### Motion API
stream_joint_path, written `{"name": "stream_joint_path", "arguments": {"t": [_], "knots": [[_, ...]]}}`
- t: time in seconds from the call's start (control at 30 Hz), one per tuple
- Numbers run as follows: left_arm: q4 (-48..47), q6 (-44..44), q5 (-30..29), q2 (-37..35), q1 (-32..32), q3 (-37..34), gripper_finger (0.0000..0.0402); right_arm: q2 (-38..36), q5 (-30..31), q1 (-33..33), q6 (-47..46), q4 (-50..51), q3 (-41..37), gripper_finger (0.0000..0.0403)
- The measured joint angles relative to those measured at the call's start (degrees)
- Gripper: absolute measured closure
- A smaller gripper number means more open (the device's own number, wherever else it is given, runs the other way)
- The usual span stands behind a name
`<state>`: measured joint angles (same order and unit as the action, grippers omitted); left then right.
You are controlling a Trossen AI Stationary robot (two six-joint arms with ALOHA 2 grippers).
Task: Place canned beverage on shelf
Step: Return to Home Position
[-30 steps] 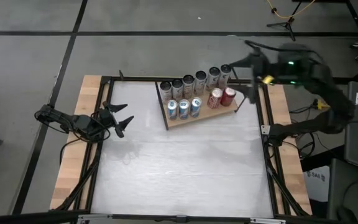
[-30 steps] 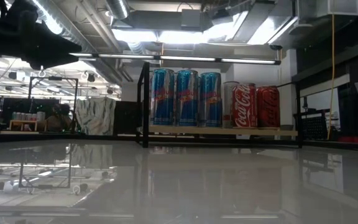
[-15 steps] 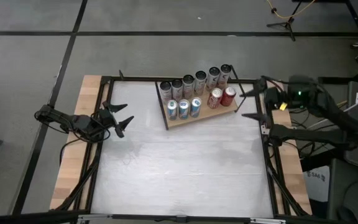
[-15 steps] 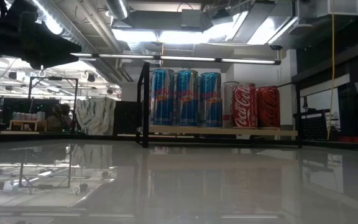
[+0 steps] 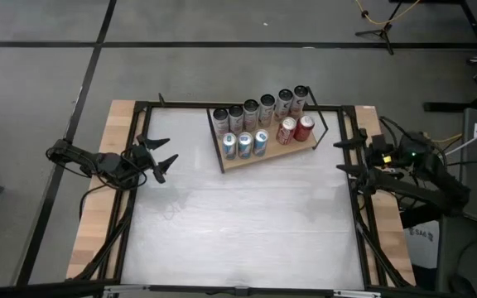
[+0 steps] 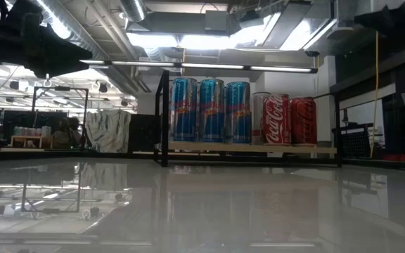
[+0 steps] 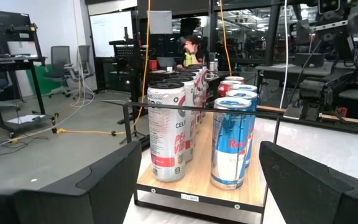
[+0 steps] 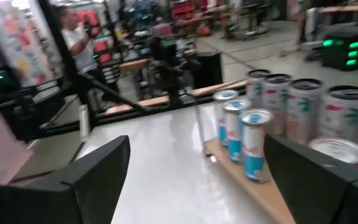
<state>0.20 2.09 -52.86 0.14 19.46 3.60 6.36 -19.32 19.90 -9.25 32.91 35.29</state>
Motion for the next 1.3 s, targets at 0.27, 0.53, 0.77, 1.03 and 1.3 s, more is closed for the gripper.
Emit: {"name": "stream_joint_path", "arguments": {"t": [0.27,0.53,0.77,1.03,1.3], "knots": [[-0.01,0.0,0.0,0.0,0.0,0.0,0.008,-2.83,0.83,0.0,3.04,0.06,-1.29,0.0045],[-0.01,0.0,0.0,0.0,0.0,0.0,0.008,-2.84,8.08,-0.05,9.27,0.1,-1.29,0.0045],[-0.01,0.0,0.0,0.0,0.0,0.0,0.008,-2.9,16.59,-4.59,9.05,0.22,-1.29,0.0045],[-0.01,0.0,0.0,0.01,0.0,0.0,0.008,-2.92,19.22,-9.45,2.13,3.0,-1.27,0.0045],[-0.01,0.0,0.0,0.0,0.0,0.0,0.008,-3.28,18.74,-16.43,-1.69,4.34,-1.27,0.0045]]}}
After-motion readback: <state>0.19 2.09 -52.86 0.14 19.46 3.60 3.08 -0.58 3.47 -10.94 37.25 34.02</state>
